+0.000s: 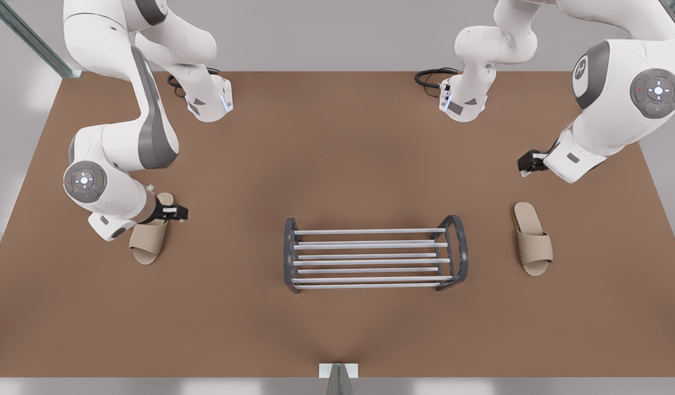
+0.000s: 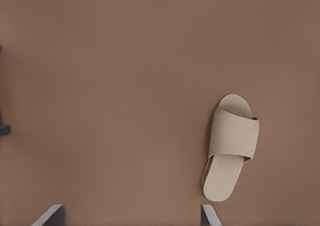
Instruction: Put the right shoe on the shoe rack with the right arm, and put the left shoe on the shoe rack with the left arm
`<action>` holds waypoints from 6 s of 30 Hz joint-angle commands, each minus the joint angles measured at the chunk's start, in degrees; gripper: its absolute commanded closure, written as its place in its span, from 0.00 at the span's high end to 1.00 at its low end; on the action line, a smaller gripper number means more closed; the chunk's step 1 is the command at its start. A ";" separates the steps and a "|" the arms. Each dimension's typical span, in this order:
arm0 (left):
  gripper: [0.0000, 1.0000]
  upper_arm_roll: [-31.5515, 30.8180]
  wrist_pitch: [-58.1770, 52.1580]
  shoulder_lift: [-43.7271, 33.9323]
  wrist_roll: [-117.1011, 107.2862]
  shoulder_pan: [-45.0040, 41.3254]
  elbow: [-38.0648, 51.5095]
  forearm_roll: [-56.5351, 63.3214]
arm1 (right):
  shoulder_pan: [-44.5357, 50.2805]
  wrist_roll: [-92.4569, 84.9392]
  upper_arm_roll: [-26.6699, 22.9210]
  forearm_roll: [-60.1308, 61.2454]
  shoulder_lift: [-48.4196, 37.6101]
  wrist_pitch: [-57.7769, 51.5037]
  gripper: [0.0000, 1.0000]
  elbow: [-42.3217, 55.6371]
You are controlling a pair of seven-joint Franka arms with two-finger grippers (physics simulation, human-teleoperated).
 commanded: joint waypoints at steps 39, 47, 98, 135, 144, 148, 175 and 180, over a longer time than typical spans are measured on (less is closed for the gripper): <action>1.00 27.32 71.01 11.61 -214.89 -29.27 -56.16 136.75 | -34.33 -45.90 6.53 4.37 -2.06 55.11 1.00 -41.26; 1.00 27.23 71.11 17.85 -214.63 -17.05 -54.06 150.83 | -35.47 -45.19 7.41 4.37 -2.59 60.02 1.00 -46.98; 0.59 25.21 73.30 30.69 -214.45 -10.98 -36.30 152.68 | -37.14 -45.37 7.49 3.84 8.75 77.70 0.21 -47.50; 0.21 23.81 87.45 -2.98 -208.12 -48.60 -28.74 141.96 | 29.47 45.68 3.46 -18.13 7.51 7.39 0.21 16.91; 0.21 24.42 86.49 6.60 -207.95 -44.30 -25.66 138.79 | 38.54 54.91 -6.48 -18.13 12.53 4.66 0.21 23.34; 0.21 24.69 86.58 8.45 -208.12 -43.42 -26.10 138.70 | 39.50 60.10 -6.48 -18.13 12.96 4.57 0.21 24.12; 1.00 24.69 87.28 15.66 -206.45 -42.98 -29.53 139.23 | 57.87 66.95 -23.71 -21.91 35.64 17.23 0.21 35.55; 1.00 24.69 87.28 15.74 -206.54 -42.98 -29.71 139.23 | 58.84 65.81 -23.53 -22.79 35.64 17.58 1.00 35.38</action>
